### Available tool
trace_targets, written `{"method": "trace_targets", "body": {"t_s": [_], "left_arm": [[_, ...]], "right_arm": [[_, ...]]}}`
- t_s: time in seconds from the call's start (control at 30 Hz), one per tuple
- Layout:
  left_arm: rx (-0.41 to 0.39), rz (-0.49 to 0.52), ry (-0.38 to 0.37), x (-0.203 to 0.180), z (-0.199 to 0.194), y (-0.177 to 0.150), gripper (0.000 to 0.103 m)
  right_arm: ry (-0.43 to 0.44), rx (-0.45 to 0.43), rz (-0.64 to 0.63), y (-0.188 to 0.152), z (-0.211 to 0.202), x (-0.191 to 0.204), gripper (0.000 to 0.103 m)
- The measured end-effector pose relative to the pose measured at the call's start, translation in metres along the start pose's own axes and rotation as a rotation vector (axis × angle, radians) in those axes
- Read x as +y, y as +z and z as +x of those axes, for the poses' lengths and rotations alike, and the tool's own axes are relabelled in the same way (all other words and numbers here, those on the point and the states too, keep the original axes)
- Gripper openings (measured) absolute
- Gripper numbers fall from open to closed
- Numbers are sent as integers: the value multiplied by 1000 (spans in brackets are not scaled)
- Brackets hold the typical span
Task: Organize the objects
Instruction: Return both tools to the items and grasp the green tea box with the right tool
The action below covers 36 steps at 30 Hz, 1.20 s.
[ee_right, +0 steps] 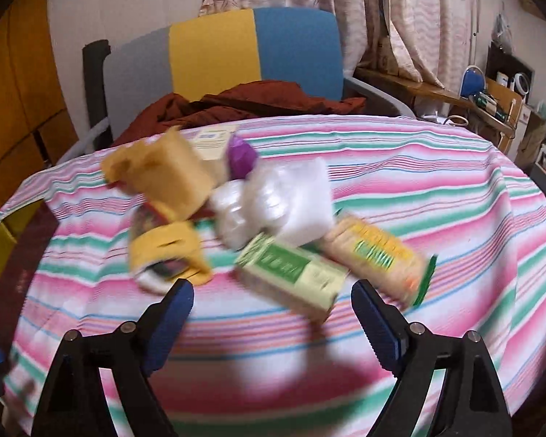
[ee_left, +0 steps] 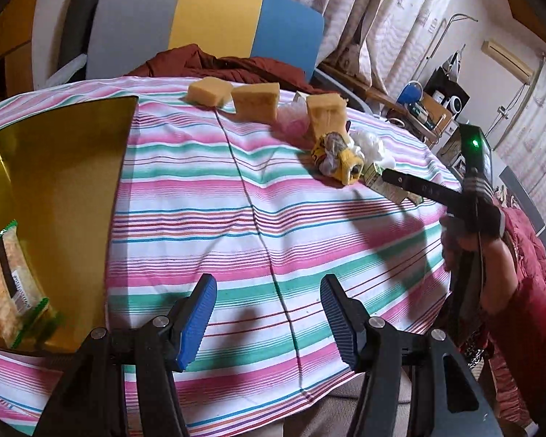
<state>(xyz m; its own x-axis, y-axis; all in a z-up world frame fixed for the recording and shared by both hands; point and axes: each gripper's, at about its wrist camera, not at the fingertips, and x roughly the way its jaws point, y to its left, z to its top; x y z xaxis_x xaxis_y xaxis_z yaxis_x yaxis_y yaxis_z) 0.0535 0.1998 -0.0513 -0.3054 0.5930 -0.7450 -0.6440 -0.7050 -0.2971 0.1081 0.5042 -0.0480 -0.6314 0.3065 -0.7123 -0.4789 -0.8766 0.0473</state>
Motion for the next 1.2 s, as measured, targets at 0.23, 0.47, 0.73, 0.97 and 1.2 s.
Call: {"method": "trace_targets", "body": {"t_s": [0.23,0.47,0.73,0.97,1.2], "left_arm": [[25,4,3,-5,8,3,60],[34,12,-8,-10,14,11,60],[39,18,-10,-16,25,25,60],[42,47,-6,-29,42,42,60],[55,84,-23,-46,69,59,68]], "right_arm": [[26,35,-11,4,23,-10,88],[159,45,24,-12,10,5,83],[112,15,1,-4,14,4,74],[107,38,-8,-3,38,6,37],[110,-8,72,-7,41,3,33]]}}
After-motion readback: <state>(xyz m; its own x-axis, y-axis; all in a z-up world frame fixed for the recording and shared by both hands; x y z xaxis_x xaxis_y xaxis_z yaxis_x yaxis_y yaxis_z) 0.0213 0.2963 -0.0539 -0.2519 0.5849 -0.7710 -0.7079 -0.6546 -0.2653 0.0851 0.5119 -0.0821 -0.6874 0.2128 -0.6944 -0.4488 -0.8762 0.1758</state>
